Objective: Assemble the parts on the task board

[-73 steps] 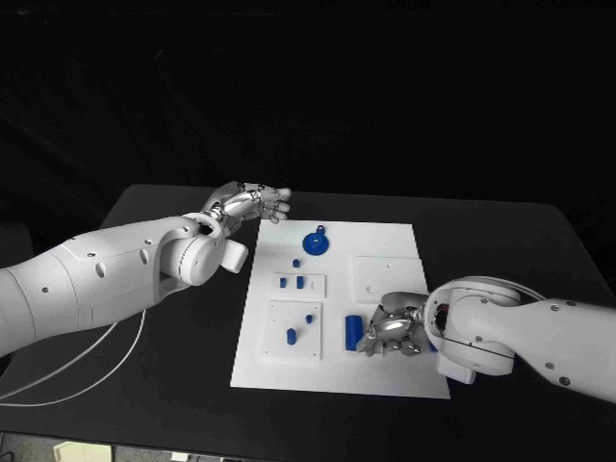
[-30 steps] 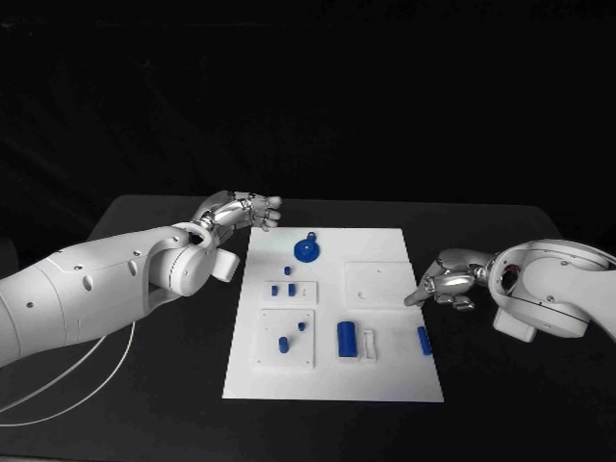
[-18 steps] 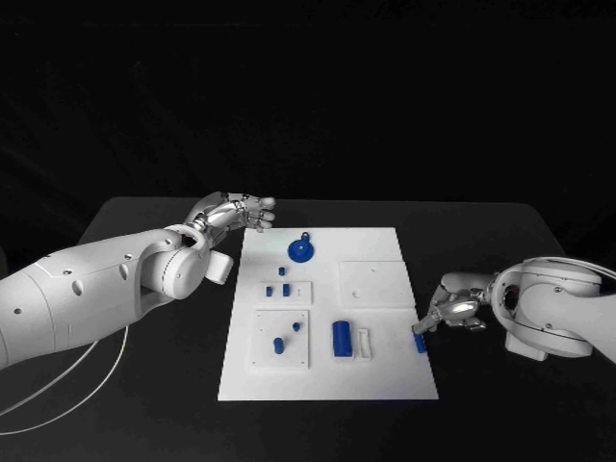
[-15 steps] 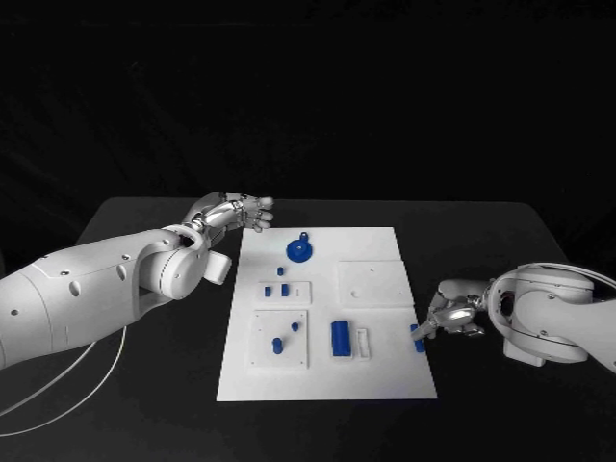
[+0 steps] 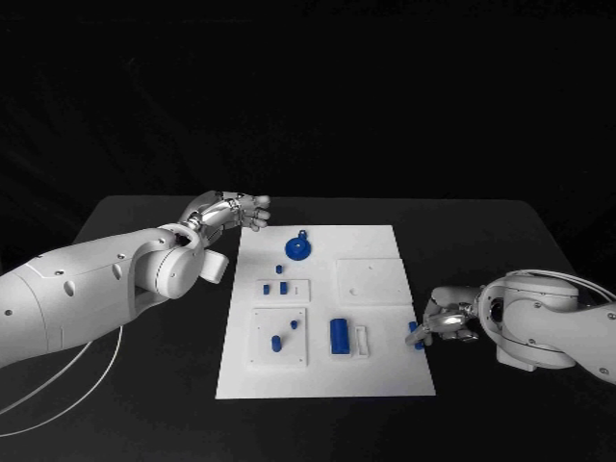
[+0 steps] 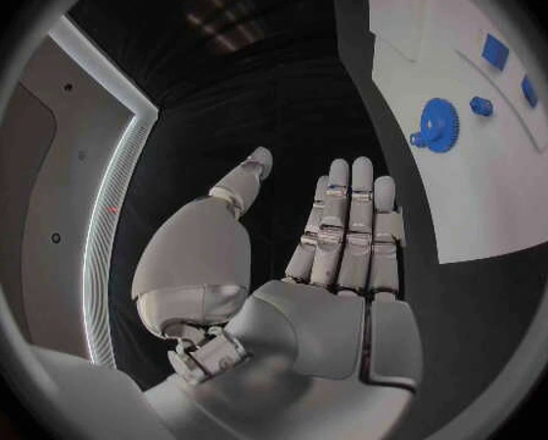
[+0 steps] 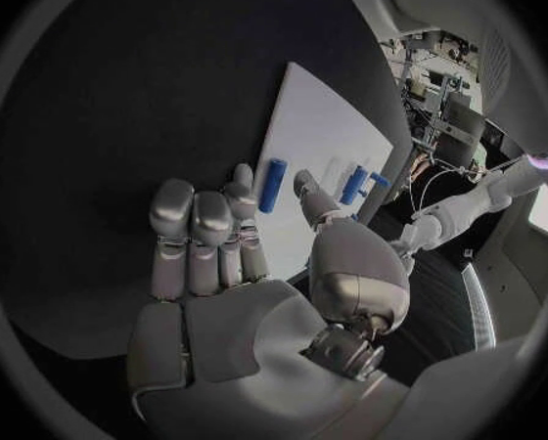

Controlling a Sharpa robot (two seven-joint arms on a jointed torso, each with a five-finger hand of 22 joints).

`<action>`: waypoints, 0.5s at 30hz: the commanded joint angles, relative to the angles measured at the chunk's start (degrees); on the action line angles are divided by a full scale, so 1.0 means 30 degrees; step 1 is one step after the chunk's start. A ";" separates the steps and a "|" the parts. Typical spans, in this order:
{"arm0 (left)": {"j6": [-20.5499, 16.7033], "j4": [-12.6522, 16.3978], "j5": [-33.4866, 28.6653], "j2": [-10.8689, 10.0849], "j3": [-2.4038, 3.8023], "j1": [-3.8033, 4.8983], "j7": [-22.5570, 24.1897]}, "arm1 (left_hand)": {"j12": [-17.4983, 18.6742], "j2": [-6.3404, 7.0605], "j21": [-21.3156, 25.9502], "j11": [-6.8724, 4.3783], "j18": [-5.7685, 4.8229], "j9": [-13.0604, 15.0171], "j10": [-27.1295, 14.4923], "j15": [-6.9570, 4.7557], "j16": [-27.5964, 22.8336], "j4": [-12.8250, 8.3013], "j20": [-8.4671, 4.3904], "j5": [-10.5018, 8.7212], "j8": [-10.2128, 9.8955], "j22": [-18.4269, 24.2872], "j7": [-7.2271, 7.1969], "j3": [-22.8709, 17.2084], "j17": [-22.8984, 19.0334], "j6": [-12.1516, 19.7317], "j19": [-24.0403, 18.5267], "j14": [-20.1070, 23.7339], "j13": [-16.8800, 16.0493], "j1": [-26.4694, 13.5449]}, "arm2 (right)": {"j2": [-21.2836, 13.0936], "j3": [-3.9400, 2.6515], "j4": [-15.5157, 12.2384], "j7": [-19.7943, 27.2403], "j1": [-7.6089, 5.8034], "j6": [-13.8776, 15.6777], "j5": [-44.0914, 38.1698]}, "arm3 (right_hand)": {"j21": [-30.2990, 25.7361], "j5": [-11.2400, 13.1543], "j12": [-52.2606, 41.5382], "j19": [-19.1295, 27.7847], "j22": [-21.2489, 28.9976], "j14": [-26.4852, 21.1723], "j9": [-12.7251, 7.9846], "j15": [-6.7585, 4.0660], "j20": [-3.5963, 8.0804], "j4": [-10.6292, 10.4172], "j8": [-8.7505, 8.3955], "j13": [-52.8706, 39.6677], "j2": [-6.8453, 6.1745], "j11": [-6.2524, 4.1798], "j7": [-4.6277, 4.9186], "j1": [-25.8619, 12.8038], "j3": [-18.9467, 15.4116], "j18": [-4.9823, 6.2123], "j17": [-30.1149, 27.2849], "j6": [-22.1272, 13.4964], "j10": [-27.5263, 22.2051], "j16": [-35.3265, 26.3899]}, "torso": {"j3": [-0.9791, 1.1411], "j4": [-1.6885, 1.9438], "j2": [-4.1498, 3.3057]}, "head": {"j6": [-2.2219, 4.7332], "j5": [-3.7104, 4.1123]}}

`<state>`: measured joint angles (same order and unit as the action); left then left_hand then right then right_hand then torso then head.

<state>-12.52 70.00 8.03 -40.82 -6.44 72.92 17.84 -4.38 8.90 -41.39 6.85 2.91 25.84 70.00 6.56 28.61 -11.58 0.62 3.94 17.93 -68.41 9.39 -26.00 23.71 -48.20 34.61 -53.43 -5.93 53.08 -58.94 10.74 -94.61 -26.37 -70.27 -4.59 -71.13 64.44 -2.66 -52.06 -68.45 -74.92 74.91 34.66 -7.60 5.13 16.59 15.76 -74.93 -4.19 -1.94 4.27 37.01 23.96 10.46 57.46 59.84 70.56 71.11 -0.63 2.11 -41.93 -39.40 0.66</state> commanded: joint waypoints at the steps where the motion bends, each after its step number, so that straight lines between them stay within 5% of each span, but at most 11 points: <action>1: 0.0304 0.0060 -0.0020 -0.0022 0.0011 0.0014 0.0096 | -0.0016 -0.0204 0.0102 -0.0100 0.0272 0.0027 0.0064 0.0005 -0.0097 -0.0018 0.0073 0.0080 0.0082 -0.0026 0.0036 0.0099 0.0033 -0.0153 -0.0086 -0.0009 0.0020 0.0034 | 0.0110 0.0068 0.0147 -0.0172 0.0143 0.0490 -0.0333 | -0.0100 -0.0090 0.0123 0.0061 -0.0292 -0.0006 -0.0133 -0.0133 0.0015 -0.0014 -0.0151 -0.0040 0.0321 -0.0019 0.0042 0.0043 -0.0109 0.1513 0.0022 0.0039 -0.0042 -0.0100 | -0.0010 0.0023 -0.0003 | -0.0040 0.0022; 7: 0.0291 0.0062 -0.0020 -0.0034 0.0004 0.0014 0.0072 | -0.0015 -0.0206 0.0104 -0.0098 0.0272 0.0024 0.0066 0.0006 -0.0105 -0.0015 0.0074 0.0079 0.0079 -0.0031 0.0037 0.0106 0.0043 -0.0145 -0.0085 -0.0010 0.0022 0.0024 | 0.0260 0.0068 0.0145 -0.0139 0.0152 0.1114 0.0052 | -0.0110 -0.0063 0.0131 -0.0005 -0.0260 0.0010 -0.0135 -0.0139 0.0058 -0.0130 -0.0177 -0.0030 0.0684 -0.0023 0.0046 0.0950 0.0648 0.1513 0.0019 0.0060 -0.0016 -0.0126 | -0.0002 0.0005 -0.0008 | -0.0048 -0.0062; 11: 0.0302 0.0054 -0.0020 -0.0031 0.0002 0.0014 0.0043 | -0.0013 -0.0209 0.0106 -0.0097 0.0273 0.0022 0.0066 0.0006 -0.0109 -0.0014 0.0073 0.0080 0.0078 -0.0033 0.0038 0.0107 0.0048 -0.0141 -0.0085 -0.0010 0.0023 0.0022 | 0.0315 0.0068 0.0147 -0.0139 0.0152 0.1314 0.0152 | -0.0136 -0.0067 0.0140 -0.0131 -0.0218 0.0061 -0.0133 -0.0104 -0.0011 -0.0680 -0.0205 -0.0012 0.0490 0.0006 0.0085 0.2051 0.2666 0.1513 0.0001 0.0113 0.0029 -0.0171 | 0.0003 0.0001 0.0002 | -0.0020 -0.0060; 14: 0.0307 0.0051 -0.0020 -0.0044 0.0000 0.0014 0.0036 | -0.0011 -0.0208 0.0108 -0.0095 0.0273 0.0020 0.0064 0.0005 -0.0113 -0.0016 0.0073 0.0080 0.0075 -0.0035 0.0039 0.0109 0.0052 -0.0135 -0.0086 -0.0011 0.0025 0.0022 | 0.0319 0.0068 0.0153 -0.0188 0.0152 0.1367 0.0183 | -0.0154 -0.0059 0.0150 -0.0216 -0.0199 0.0100 -0.0134 -0.0068 -0.0120 -0.1400 -0.0231 0.0013 -0.0361 0.0112 0.0057 0.3263 0.5453 0.1512 -0.0010 0.0154 0.0080 -0.0203 | 0.0012 -0.0005 -0.0002 | -0.0024 -0.0094; 15: 0.0304 0.0047 -0.0020 -0.0047 0.0000 0.0014 0.0036 | -0.0010 -0.0207 0.0109 -0.0095 0.0273 0.0019 0.0063 0.0005 -0.0114 -0.0017 0.0073 0.0080 0.0074 -0.0035 0.0040 0.0110 0.0054 -0.0133 -0.0086 -0.0010 0.0025 0.0022 | 0.0319 0.0068 0.0158 -0.0201 0.0152 0.1363 0.0189 | -0.0143 -0.0073 0.0146 -0.0235 -0.0204 0.0112 -0.0131 -0.0051 -0.0123 -0.1414 -0.0229 0.0013 -0.0324 0.0035 0.0116 0.3504 0.5860 0.1513 -0.0009 0.0163 0.0088 -0.0200 | 0.0012 -0.0007 0.0000 | -0.0023 -0.0082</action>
<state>-12.43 70.00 8.03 -40.98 -6.47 72.93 17.70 -4.38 8.90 -41.39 6.85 2.63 25.84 70.00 6.56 28.61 -11.58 0.62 3.94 17.93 -68.44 9.40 -26.00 23.78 -48.20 34.61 -53.43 -5.93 53.08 -58.17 10.77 -94.20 -26.60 -70.09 -1.33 -70.73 64.23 -2.66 -51.85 -68.78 -74.92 75.01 34.65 -7.51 4.78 12.62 15.23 -74.92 -5.16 -1.94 4.39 47.03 40.66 10.46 57.45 60.20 70.57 70.85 -0.63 2.11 -41.95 -39.48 0.41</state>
